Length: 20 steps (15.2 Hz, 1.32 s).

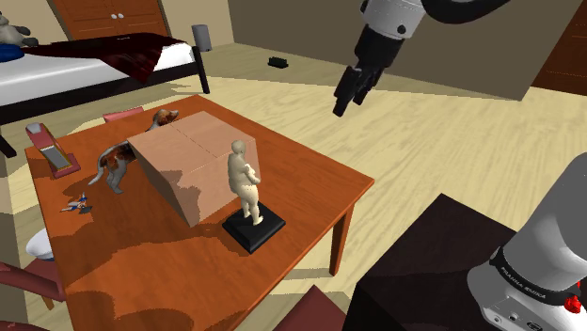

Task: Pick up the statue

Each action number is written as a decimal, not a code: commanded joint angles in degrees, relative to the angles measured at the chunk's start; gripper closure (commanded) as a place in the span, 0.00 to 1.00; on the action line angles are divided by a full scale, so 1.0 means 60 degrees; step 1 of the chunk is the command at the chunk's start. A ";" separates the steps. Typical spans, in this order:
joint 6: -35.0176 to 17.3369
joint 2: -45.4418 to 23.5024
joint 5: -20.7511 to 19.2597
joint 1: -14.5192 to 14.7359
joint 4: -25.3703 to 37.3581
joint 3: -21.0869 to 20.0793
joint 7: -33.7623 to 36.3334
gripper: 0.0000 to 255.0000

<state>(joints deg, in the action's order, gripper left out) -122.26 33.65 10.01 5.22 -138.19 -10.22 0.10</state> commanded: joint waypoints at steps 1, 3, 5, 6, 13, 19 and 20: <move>-0.0700 -0.0450 0.0056 0.0057 -0.0085 -0.0293 0.0224 0.00; -0.1327 -0.0963 0.0060 0.0093 -0.0048 -0.0619 0.0501 0.00; -0.1937 -0.1518 0.0003 0.0104 0.0045 -0.0952 0.0805 0.00; -0.2234 -0.1810 -0.0054 0.0098 0.0113 -0.1121 0.0971 0.00; -0.4070 -0.4090 -0.1229 -0.0137 0.0970 -0.2328 0.2580 0.00; -0.5038 -0.6350 -0.3728 -0.0099 0.2289 -0.2892 0.4879 0.00; -0.5047 -0.6387 -0.3769 -0.0048 0.2316 -0.2850 0.4916 0.00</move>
<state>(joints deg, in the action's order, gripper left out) -152.31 -3.69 -11.08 4.58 -125.09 -27.25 28.11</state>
